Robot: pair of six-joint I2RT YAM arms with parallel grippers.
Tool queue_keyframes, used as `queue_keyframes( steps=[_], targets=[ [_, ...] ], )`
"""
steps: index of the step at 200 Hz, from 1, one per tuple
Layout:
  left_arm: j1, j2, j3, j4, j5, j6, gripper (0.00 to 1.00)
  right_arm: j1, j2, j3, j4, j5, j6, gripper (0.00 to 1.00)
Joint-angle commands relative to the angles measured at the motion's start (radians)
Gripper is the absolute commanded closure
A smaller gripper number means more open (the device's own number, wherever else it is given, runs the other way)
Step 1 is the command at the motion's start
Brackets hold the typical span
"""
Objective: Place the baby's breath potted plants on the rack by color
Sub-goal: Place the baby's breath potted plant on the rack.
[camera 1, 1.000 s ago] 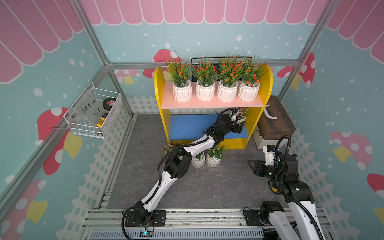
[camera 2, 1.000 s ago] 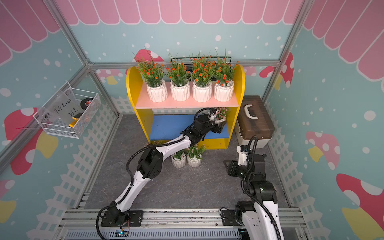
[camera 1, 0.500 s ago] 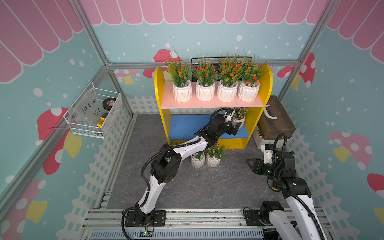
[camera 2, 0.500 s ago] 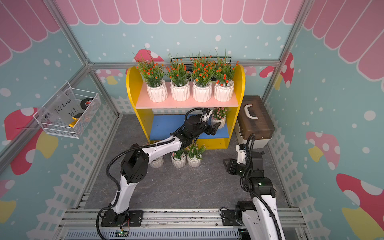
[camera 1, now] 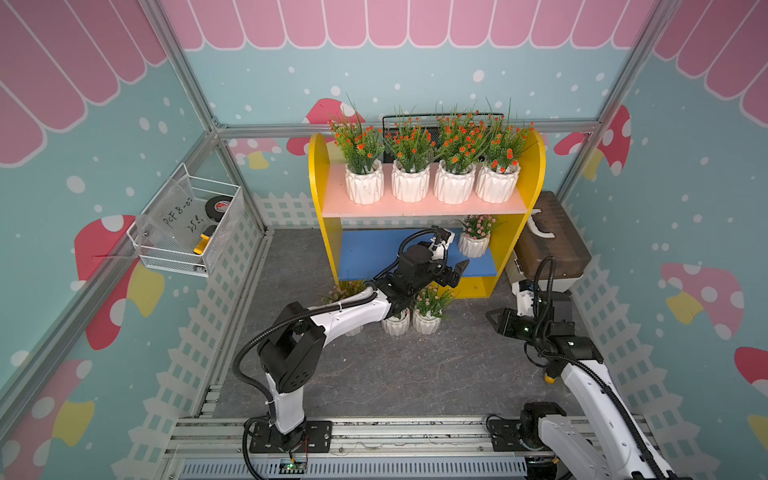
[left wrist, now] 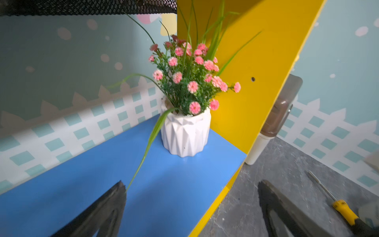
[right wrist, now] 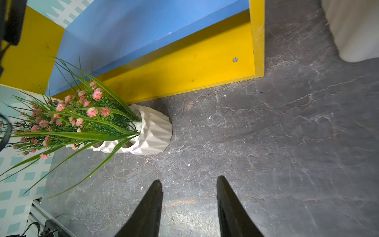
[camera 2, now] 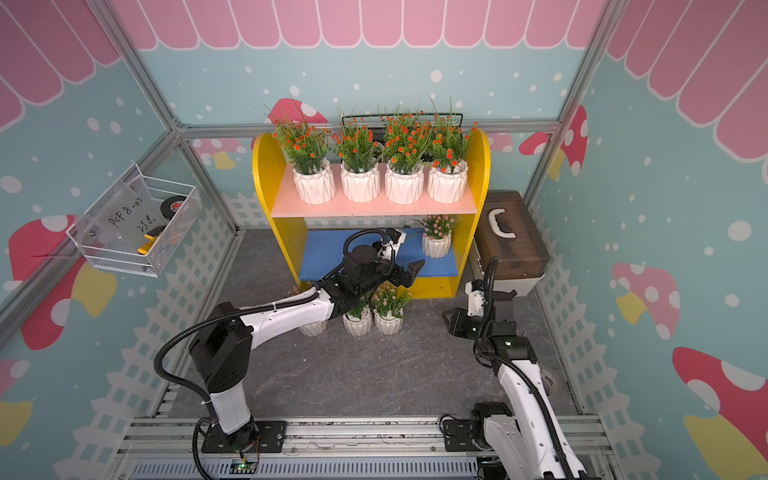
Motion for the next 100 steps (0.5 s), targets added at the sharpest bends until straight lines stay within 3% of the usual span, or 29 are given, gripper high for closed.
queue_keyframes(
  steps=[1,100],
  targets=[
    [-0.019,-0.080,-0.086,0.059,-0.056,0.000,0.02,0.046,0.048,-0.014,0.096,0.026,0.010,0.59],
    [-0.089,-0.362,-0.447,0.006,-0.231,-0.009,0.03,0.236,0.289,0.034,0.244,0.127,0.033,0.65]
  ],
)
